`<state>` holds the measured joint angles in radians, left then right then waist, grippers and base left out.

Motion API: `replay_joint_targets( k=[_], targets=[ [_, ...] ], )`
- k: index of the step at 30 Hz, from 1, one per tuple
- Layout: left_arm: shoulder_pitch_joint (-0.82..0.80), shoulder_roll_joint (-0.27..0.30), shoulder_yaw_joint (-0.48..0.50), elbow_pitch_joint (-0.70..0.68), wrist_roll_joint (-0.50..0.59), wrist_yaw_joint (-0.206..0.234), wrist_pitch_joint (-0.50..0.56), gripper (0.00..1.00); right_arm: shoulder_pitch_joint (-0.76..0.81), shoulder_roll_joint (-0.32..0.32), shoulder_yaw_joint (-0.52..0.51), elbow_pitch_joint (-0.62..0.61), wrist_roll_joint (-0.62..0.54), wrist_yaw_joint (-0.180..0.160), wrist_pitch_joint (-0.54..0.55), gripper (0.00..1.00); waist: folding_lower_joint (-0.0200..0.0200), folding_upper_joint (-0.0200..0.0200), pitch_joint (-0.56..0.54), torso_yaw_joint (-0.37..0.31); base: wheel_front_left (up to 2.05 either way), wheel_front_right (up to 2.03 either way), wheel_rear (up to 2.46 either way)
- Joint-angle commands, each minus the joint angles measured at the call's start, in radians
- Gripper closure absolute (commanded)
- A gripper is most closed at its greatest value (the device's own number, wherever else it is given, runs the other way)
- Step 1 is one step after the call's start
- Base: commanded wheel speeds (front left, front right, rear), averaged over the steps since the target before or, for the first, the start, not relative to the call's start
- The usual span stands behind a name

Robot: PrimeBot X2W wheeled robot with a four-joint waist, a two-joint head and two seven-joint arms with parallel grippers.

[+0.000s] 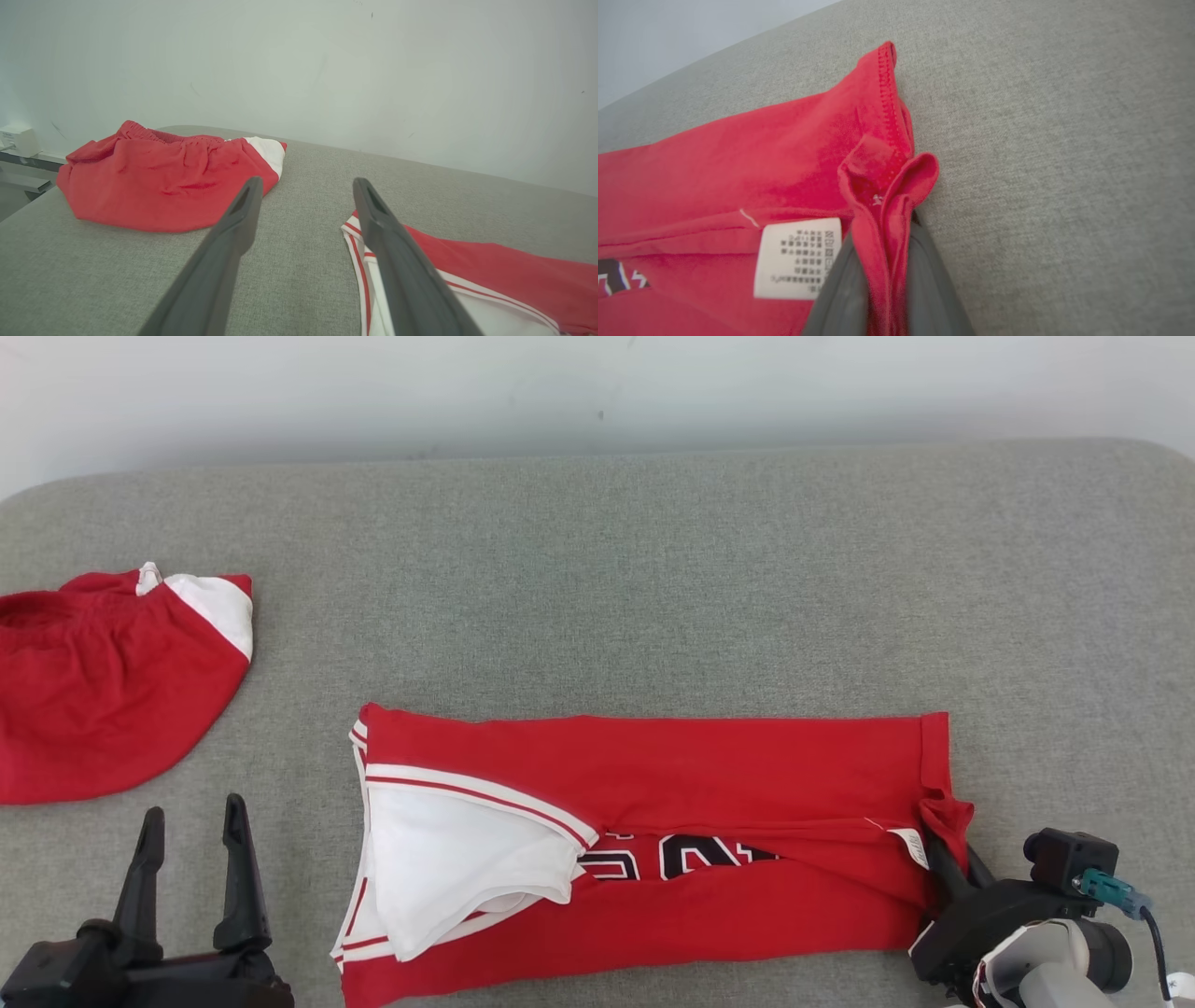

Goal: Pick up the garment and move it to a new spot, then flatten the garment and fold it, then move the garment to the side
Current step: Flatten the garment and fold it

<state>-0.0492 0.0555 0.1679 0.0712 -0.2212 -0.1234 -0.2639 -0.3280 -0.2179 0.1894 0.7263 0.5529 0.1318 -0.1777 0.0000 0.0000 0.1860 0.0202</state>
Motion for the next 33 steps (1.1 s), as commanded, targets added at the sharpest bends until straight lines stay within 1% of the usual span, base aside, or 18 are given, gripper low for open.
replay_joint_targets(
  k=[1, 4, 5, 12, 14, 17, 19, 23, 29, 33],
  targets=[
    [0.005, -0.003, 0.005, 0.005, 0.013, -0.004, 0.0, 0.0, -0.001, -0.008, 0.015, 0.017, 0.018, -0.003, -0.004, 1.0, 0.0, 0.0, -0.006, -0.003, 0.0, 0.0, 0.0],
    [0.013, -0.005, 0.008, 0.009, 0.023, -0.006, 0.0, 0.0, -0.015, -0.041, 0.015, 0.03, 0.045, -0.003, -0.021, 1.0, 0.0, 0.0, -0.02, -0.007, 0.0, 0.0, 0.0],
    [0.013, -0.005, 0.008, 0.009, 0.023, -0.006, 0.0, 0.0, -0.015, -0.041, 0.015, 0.03, 0.045, -0.003, -0.021, 1.0, 0.0, 0.0, -0.02, -0.007, 0.0, 0.0, 0.0],
    [0.019, -0.006, 0.004, 0.016, 0.034, -0.006, 0.0, 0.0, -0.04, -0.167, -0.024, 0.069, 0.078, -0.003, -0.04, 1.0, 0.0, 0.0, -0.053, -0.011, 0.0, 0.0, 0.0],
    [0.025, -0.006, 0.004, 0.014, 0.029, -0.006, 0.0, 0.0, -0.046, -0.219, -0.047, 0.079, 0.086, -0.003, -0.042, 1.0, 0.0, 0.0, -0.061, -0.013, 0.0, 0.0, 0.0],
    [0.032, -0.006, 0.003, 0.009, 0.023, -0.006, 0.0, 0.0, -0.056, -0.242, -0.057, 0.067, 0.088, -0.003, -0.044, 1.0, 0.0, 0.0, -0.066, -0.018, 0.0, 0.0, 0.0],
    [0.038, -0.006, 0.001, 0.007, 0.017, -0.006, 0.0, 0.0, -0.058, -0.24, -0.049, 0.048, 0.084, -0.003, -0.044, 1.0, 0.0, 0.0, -0.068, -0.023, 0.0, 0.0, 0.0],
    [0.042, -0.006, -0.001, 0.009, 0.01, -0.006, 0.0, 0.0, -0.053, -0.199, -0.009, -0.021, 0.068, -0.003, -0.039, 1.0, 0.0, 0.0, -0.073, -0.033, 0.0, 0.0, 0.0],
    [0.051, -0.005, -0.003, 0.016, -0.002, -0.002, 0.0, 0.0, -0.021, -0.115, 0.075, -0.171, 0.049, -0.003, -0.021, 1.0, 0.0, 0.0, -0.083, -0.042, 0.0, 0.0, 0.0],
    [0.047, -0.006, -0.011, 0.021, -0.006, -0.003, 0.0, 0.0, -0.002, -0.054, 0.135, -0.263, 0.038, -0.003, -0.004, 1.0, 0.0, 0.0, -0.085, -0.035, 0.0, 0.0, 0.0]
  ],
)
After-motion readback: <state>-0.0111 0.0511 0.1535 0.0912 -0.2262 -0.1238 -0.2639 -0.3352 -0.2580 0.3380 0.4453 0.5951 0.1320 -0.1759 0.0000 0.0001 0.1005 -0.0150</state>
